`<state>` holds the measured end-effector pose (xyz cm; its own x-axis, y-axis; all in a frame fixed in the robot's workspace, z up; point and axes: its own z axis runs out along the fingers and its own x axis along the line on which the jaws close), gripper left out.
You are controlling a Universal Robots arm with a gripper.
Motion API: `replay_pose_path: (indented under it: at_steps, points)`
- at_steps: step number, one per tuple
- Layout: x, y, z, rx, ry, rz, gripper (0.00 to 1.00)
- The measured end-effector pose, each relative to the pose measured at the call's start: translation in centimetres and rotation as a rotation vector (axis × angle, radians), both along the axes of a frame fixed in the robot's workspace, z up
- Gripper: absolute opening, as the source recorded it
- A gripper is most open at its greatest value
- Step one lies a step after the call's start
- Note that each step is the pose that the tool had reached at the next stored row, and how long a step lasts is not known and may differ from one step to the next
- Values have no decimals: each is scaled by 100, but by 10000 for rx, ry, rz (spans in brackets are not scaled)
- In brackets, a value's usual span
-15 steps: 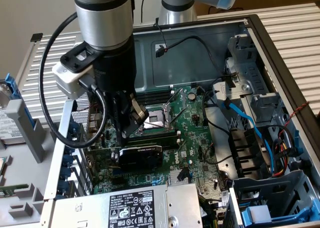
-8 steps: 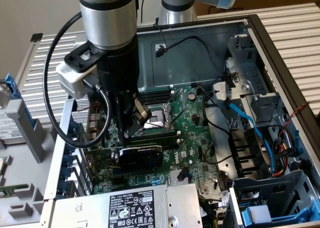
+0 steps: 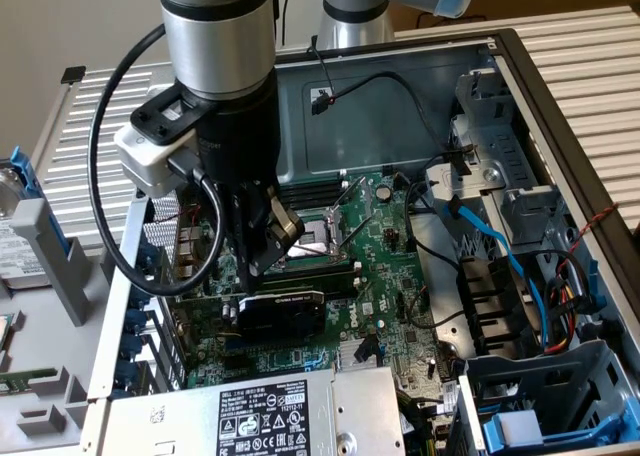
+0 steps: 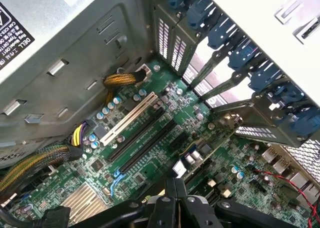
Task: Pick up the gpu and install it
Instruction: 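Press down on the gpu until it lock into place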
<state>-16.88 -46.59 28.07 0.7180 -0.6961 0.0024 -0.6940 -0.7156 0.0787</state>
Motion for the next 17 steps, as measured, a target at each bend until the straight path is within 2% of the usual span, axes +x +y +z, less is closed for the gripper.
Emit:
replay_pose_path:
  at_steps: [10, 17]
  points:
    - [-4, -16, -88, 3, -2, 0, 11]
    - [-4, -16, -89, 1, -1, 1, 11]
